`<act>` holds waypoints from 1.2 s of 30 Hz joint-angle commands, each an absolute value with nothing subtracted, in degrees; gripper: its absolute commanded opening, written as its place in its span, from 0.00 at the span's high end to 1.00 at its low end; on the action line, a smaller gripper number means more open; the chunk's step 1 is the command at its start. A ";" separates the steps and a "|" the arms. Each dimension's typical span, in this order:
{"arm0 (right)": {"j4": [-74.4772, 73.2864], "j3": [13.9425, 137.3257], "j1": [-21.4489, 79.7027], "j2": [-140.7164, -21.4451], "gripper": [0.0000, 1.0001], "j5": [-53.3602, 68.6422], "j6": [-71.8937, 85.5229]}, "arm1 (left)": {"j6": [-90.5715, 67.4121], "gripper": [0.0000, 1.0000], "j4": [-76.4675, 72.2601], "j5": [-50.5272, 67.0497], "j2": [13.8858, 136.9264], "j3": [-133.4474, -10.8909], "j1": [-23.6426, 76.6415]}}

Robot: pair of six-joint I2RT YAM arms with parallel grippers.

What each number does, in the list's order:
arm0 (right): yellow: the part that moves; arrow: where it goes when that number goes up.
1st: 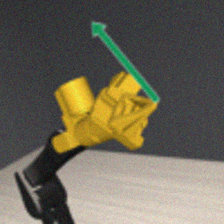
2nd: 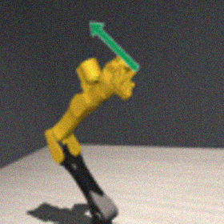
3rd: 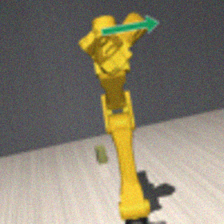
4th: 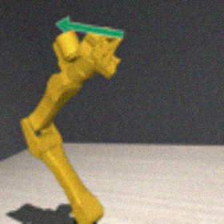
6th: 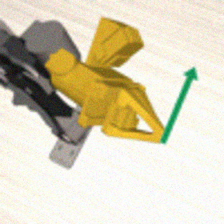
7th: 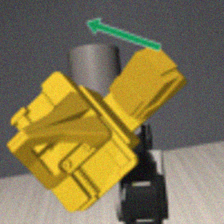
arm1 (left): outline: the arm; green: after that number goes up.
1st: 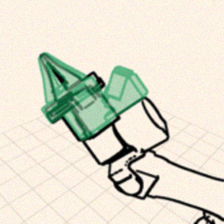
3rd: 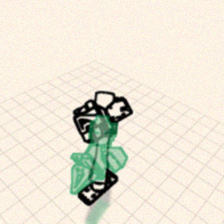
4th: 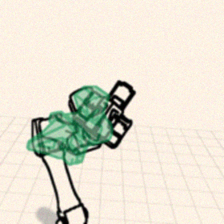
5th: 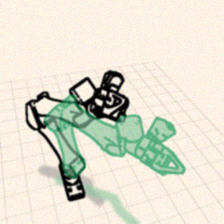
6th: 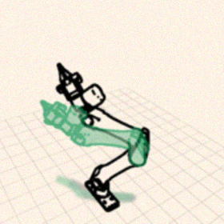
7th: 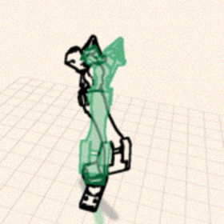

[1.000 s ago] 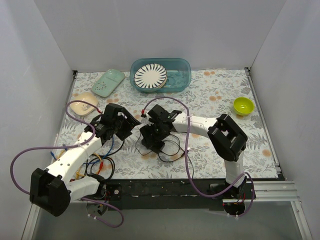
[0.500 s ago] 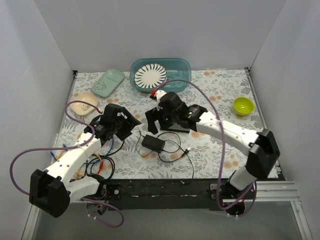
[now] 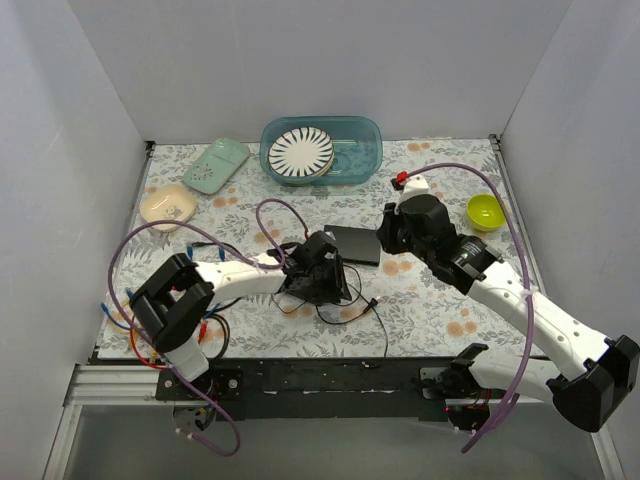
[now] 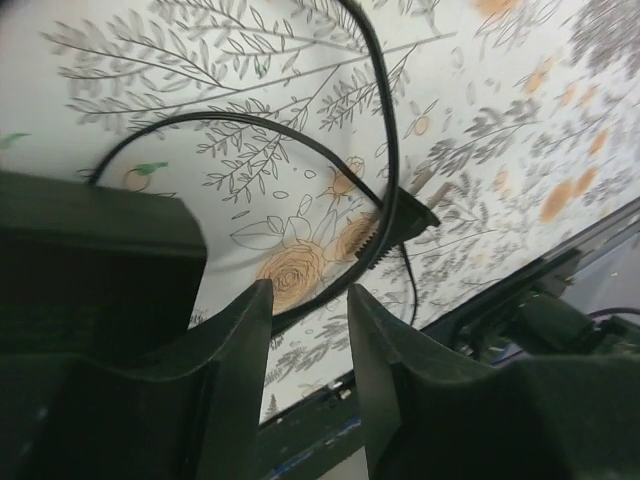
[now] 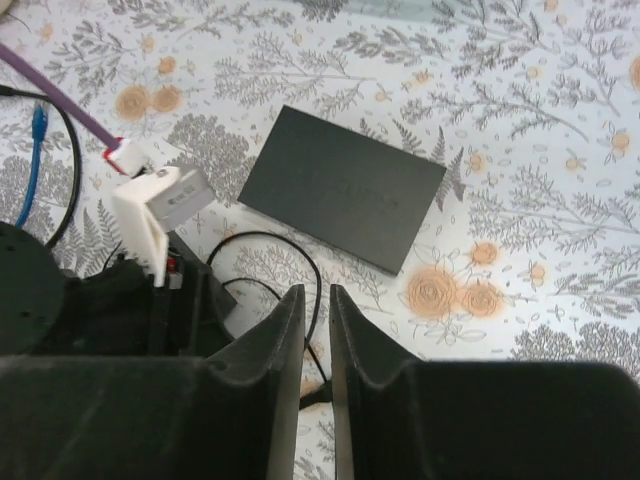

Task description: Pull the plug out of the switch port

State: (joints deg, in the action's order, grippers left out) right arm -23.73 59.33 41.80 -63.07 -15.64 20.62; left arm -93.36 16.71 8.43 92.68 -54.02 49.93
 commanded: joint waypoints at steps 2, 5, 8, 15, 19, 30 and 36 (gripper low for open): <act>-21.88 56.43 41.05 -59.76 0.78 -16.35 23.11 | -90.61 0.65 9.14 9.14 99.56 -57.82 53.61; -24.60 56.51 40.08 -60.47 0.79 -15.82 23.99 | -93.67 0.72 10.28 9.32 107.30 -60.11 53.61; -25.49 56.43 39.55 -60.47 0.80 -15.38 23.91 | -97.19 0.78 16.66 7.04 111.44 -60.38 53.61; -24.79 55.81 39.20 -59.68 0.80 -16.79 22.68 | -112.72 0.88 39.17 -10.88 101.62 -49.87 50.28; -23.82 54.32 39.11 -59.68 0.80 -15.12 23.03 | -118.55 0.93 42.80 -10.03 92.39 -38.37 38.61; -24.52 53.17 39.37 -59.33 0.80 -13.36 23.29 | -124.89 0.94 53.95 -17.21 74.37 -37.26 8.02; -25.05 52.12 40.43 -59.59 0.80 -14.76 22.94 | -119.37 0.94 56.07 -20.56 68.03 -39.19 -9.48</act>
State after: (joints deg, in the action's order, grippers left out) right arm -25.61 53.43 39.90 -60.58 -13.96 22.83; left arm -114.41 48.49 -12.21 72.18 -37.63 -1.91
